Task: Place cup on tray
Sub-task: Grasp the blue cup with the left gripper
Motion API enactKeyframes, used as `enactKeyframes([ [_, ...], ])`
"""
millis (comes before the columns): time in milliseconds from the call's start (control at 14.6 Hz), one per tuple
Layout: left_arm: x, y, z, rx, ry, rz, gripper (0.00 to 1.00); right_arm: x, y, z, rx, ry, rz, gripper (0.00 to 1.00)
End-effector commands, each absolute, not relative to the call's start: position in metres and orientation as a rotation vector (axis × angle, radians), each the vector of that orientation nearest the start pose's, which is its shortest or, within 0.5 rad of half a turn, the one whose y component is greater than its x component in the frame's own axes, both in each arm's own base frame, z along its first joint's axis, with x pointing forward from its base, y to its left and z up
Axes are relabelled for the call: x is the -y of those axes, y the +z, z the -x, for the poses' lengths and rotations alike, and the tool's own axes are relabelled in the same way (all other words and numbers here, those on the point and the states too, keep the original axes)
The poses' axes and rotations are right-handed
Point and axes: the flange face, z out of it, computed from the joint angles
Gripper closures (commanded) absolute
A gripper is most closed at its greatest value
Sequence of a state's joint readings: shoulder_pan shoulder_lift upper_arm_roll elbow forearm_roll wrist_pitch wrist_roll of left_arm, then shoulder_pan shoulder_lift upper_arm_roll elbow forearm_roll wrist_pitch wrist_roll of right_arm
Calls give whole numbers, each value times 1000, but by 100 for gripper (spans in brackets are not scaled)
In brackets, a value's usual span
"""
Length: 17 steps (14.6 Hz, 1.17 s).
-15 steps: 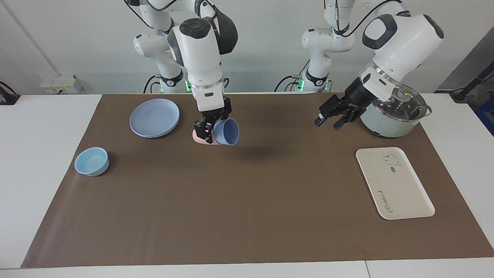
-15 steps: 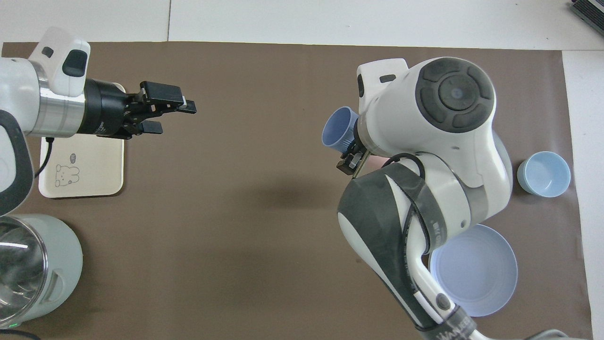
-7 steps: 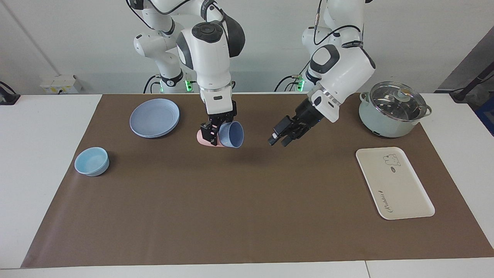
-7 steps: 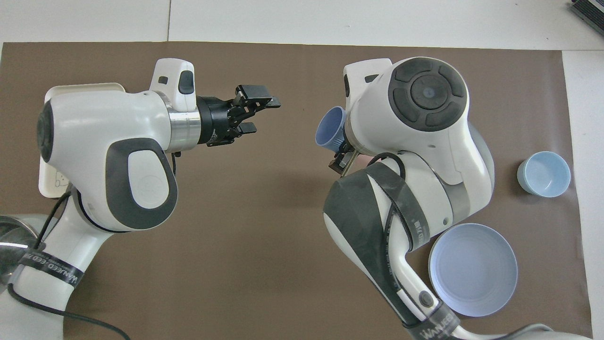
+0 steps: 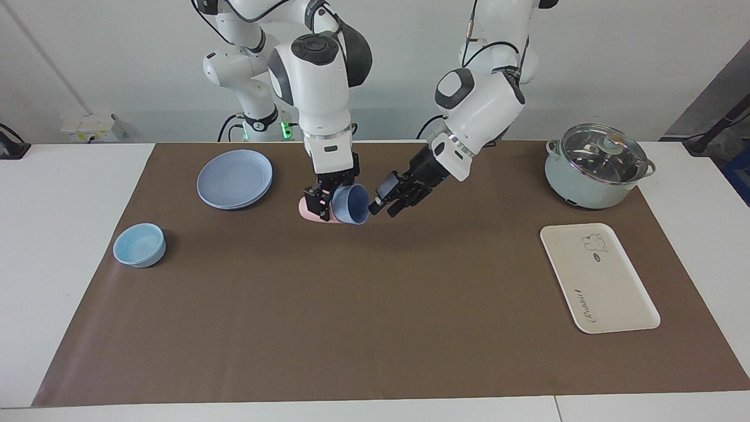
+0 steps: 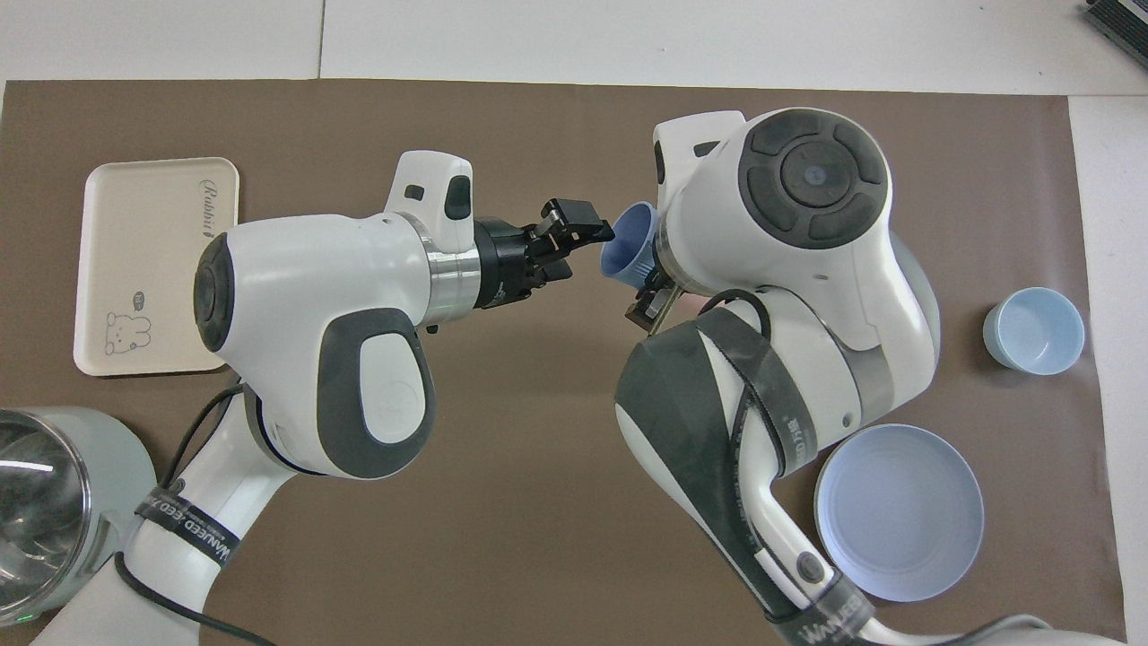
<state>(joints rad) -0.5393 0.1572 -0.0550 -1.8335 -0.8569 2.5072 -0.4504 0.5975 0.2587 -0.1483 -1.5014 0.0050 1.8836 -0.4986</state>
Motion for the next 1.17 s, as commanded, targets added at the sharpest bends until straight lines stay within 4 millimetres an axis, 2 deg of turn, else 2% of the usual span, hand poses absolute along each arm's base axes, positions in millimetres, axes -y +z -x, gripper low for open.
enactKeyframes([
  [0,364,496,-522,-508,94,-2253,31,-291,533,-588,1443,-202,2853,100],
  [206,372,494,-516,-485,87,-2264,38,-291,533,-591,1439,-250,2838,100],
  [275,372,494,-515,-478,90,-2268,45,-292,531,-591,1440,-245,2836,100],
  [343,372,494,-515,-474,90,-2270,71,-292,530,-591,1439,-243,2835,100],
  [480,373,494,-515,-471,88,-2272,83,-292,531,-591,1443,-247,2830,100],
  [618,375,494,-513,-467,85,-2273,100,-297,533,-593,1420,-292,2809,100],
  [892,376,496,-514,-462,84,-2271,100,-298,536,-593,1420,-309,2802,100],
  [1098,371,516,-526,-457,86,-2249,100,-302,540,-592,1401,-327,2731,100],
])
